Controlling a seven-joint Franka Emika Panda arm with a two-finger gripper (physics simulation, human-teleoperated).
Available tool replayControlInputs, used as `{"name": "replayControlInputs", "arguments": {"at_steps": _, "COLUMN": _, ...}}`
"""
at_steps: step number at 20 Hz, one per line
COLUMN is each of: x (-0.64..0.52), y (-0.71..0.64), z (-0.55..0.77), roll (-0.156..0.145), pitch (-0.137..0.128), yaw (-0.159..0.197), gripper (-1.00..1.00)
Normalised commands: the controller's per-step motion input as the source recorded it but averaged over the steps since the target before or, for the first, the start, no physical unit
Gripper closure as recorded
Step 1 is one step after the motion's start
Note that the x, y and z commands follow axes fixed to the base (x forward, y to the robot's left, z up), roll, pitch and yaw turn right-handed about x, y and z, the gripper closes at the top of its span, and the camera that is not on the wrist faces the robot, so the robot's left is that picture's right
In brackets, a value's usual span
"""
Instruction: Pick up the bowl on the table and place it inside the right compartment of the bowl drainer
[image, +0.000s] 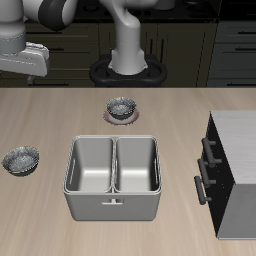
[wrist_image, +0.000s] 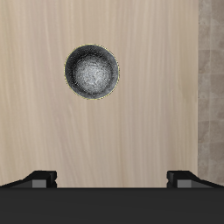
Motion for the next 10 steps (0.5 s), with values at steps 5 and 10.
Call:
{"name": "replayControlInputs", "arguments": {"at_steps": 5, "x": 0.16, "y": -0.04, "z": 0.04, "roll": -0.03, "pitch": -0.01, "yaw": 0.027, "gripper": -1.0}}
{"name": "replayControlInputs", "arguments": {"at_steps": 10, "x": 0.35, "y": 0.0, "z": 0.03, "roll": -0.027, "pitch": 0.013, "yaw": 0.011, "gripper": -1.0}}
